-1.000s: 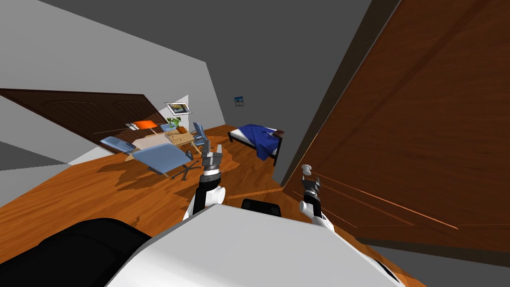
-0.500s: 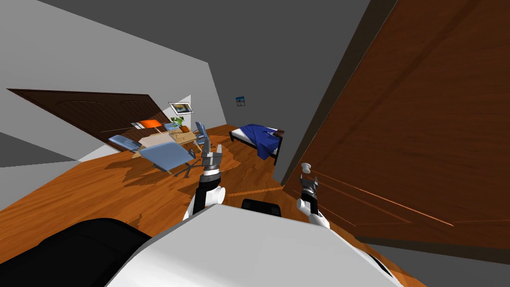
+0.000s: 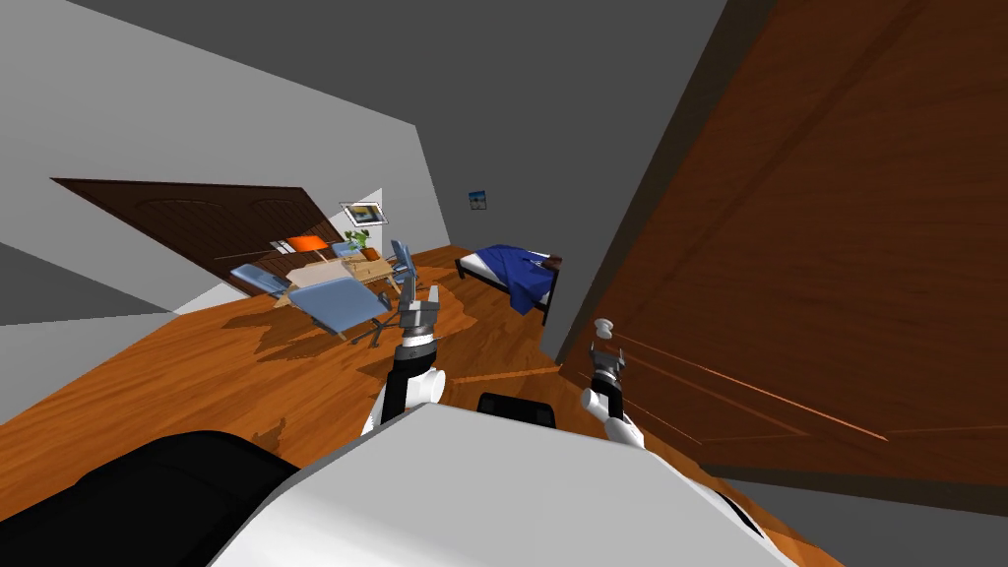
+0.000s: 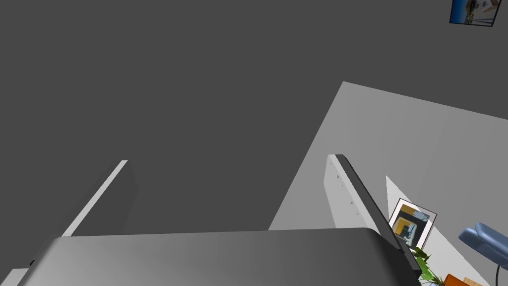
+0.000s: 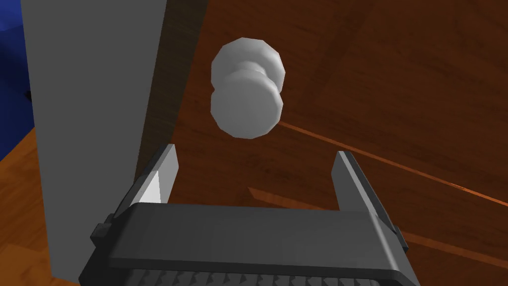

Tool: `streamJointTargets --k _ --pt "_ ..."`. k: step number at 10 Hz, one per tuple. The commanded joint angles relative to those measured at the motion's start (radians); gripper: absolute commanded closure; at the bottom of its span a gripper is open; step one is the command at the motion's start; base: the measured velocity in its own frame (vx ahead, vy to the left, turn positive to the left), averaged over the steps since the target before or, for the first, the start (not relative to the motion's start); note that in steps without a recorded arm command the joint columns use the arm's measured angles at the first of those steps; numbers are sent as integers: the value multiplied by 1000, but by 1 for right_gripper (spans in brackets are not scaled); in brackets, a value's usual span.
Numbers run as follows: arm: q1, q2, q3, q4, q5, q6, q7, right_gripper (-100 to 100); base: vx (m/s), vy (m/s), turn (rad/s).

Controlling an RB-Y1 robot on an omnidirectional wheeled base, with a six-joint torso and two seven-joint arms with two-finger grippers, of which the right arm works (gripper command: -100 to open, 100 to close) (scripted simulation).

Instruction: Pull the door open

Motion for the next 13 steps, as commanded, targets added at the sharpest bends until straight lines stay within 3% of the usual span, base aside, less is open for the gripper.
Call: streamJointTargets --k 1,10,11,12,13 --pt "-8 10 5 1 -21 3 -50 -100 -68 -10 45" --pt "-36 39 19 10 -81 10 -251 -100 -54 -4 23" --pt "-35 37 18 10 -78 11 -241 -100 -15 0 2" --pt "-20 8 18 15 -80 9 -277 -100 101 -21 89" --pt "-16 -1 18 16 -80 9 -287 -100 172 -21 60"
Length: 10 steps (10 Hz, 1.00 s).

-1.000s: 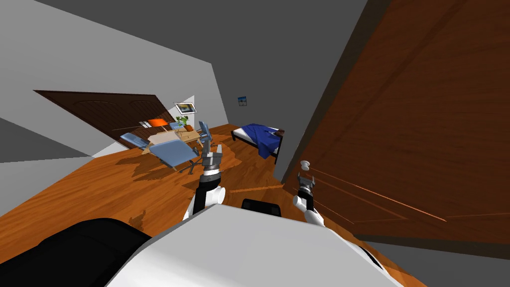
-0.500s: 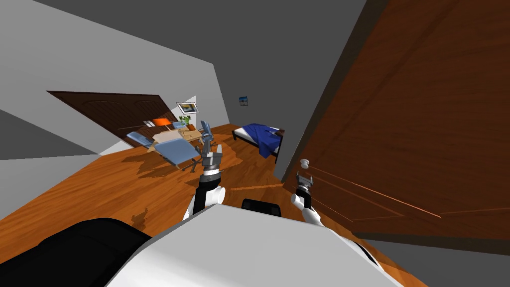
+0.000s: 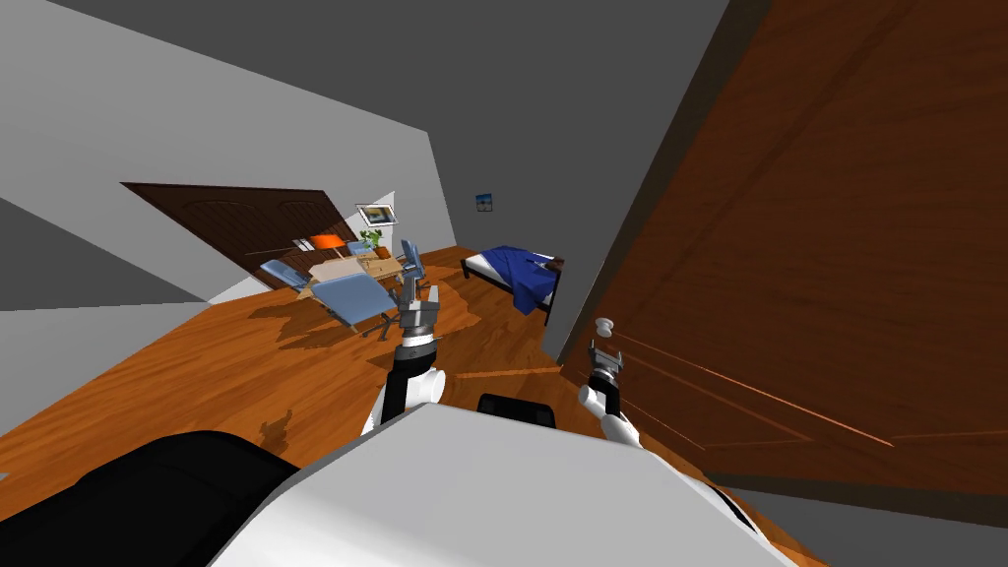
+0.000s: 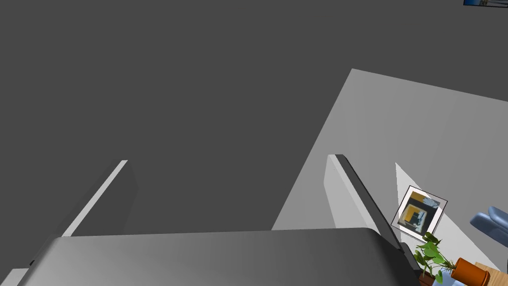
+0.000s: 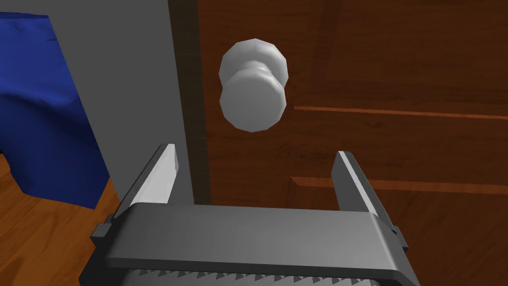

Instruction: Pull the door open

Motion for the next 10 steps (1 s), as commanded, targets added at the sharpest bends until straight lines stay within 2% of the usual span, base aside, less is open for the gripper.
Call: streamJointTargets --k 1,3,4,5,8,9,10 --pt "6 -33 1 20 -1 -7 -38 -100 190 2 60" --pt "17 -54 1 23 -2 -7 -61 -100 163 2 46" --pt "28 -75 1 25 -3 -8 -85 -100 139 -16 57" --pt "28 -75 1 25 -3 -8 -85 -100 92 -15 32" --pt "53 -123 2 32 -5 -9 -138 -100 116 -8 59" --pt "55 -114 1 20 -5 -4 -125 -100 53 -8 10" --pt "55 -114 1 20 -5 -4 -125 100 -9 -1 -16"
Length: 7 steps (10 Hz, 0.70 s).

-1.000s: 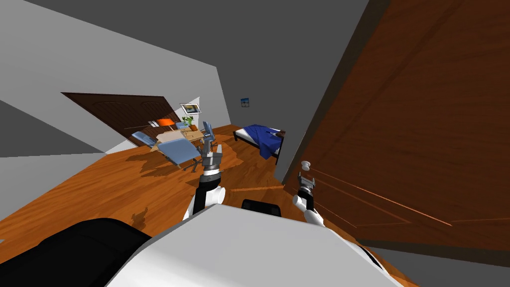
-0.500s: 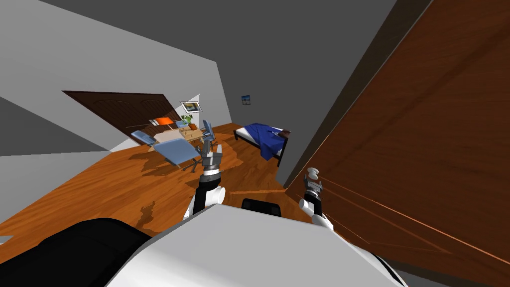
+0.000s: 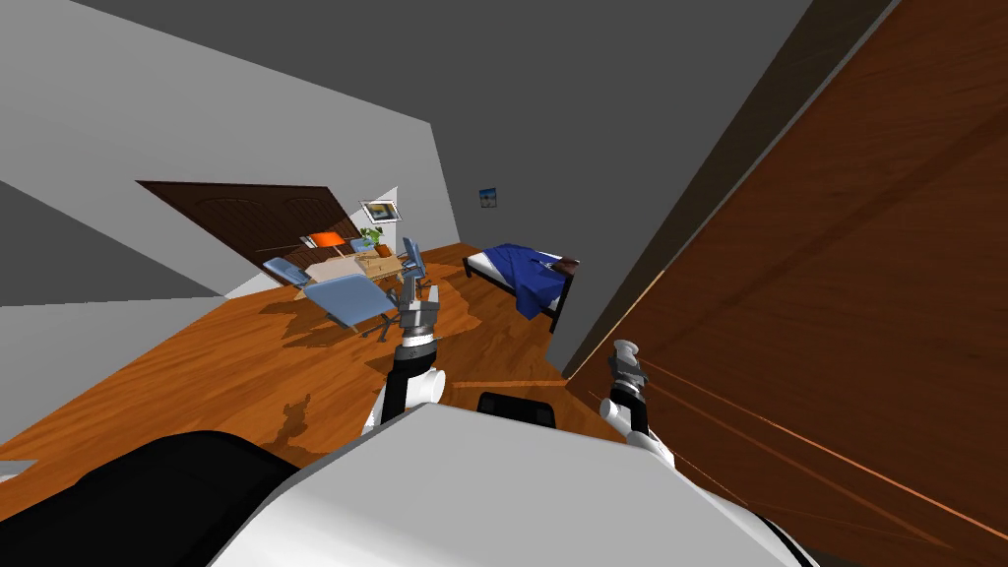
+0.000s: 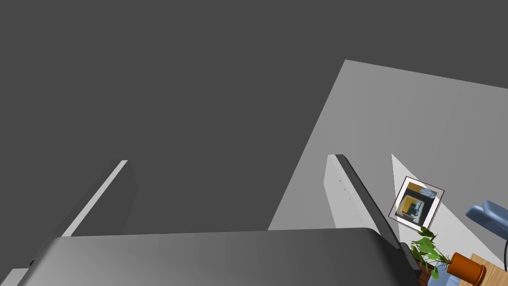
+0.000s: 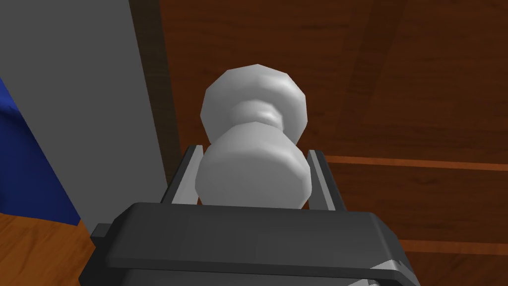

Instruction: Pull the door open

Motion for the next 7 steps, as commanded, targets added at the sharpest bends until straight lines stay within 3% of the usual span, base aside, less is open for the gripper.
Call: streamJointTargets --k 1,5,7 --pt "0 2 1 0 0 0 1 100 -18 1 1" --pt "0 2 1 0 0 0 1 100 -6 1 3" --pt "3 -4 25 -6 17 4 -23 100 -155 -11 85"
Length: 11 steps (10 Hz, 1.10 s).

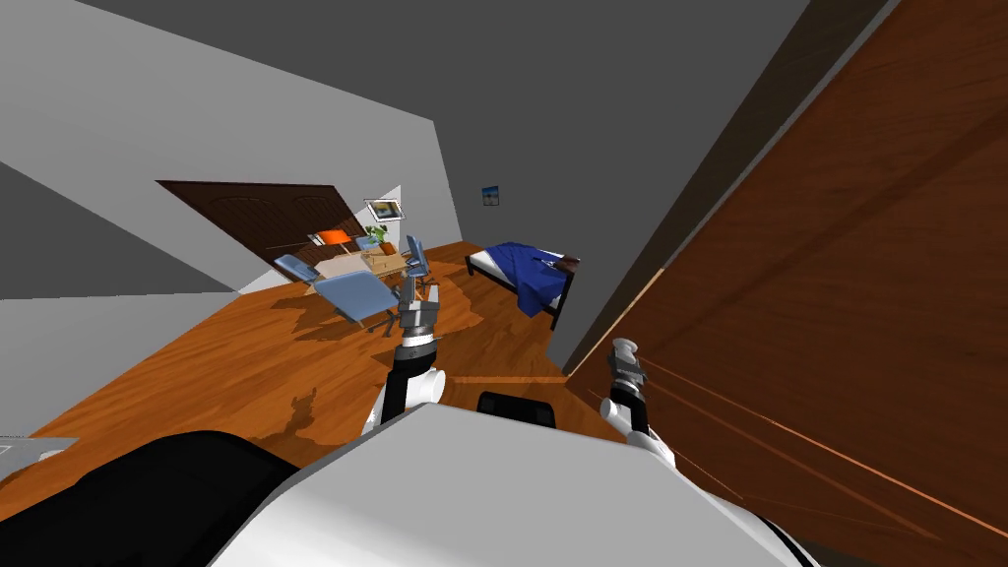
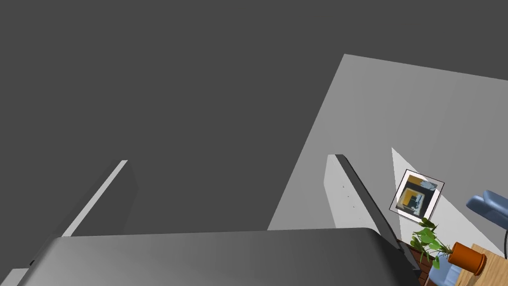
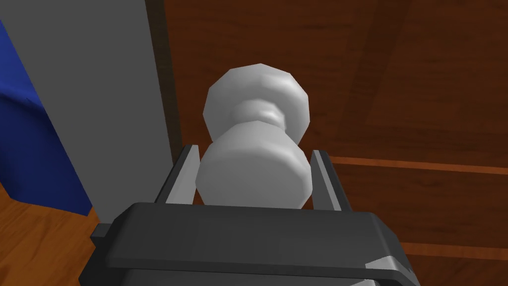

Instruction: Pull the door open

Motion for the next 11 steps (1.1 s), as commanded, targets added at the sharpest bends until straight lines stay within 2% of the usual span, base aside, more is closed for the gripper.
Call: streamJointTargets --k 1,7,8,11 --pt "-1 -1 20 10 12 0 -21 100 -225 -22 92" --pt "11 -17 93 -11 61 9 -99 100 -241 -10 93" --pt "18 -13 85 -24 56 16 -86 100 -102 -4 31" --pt "32 -26 129 -34 85 13 -130 100 -245 -26 104"
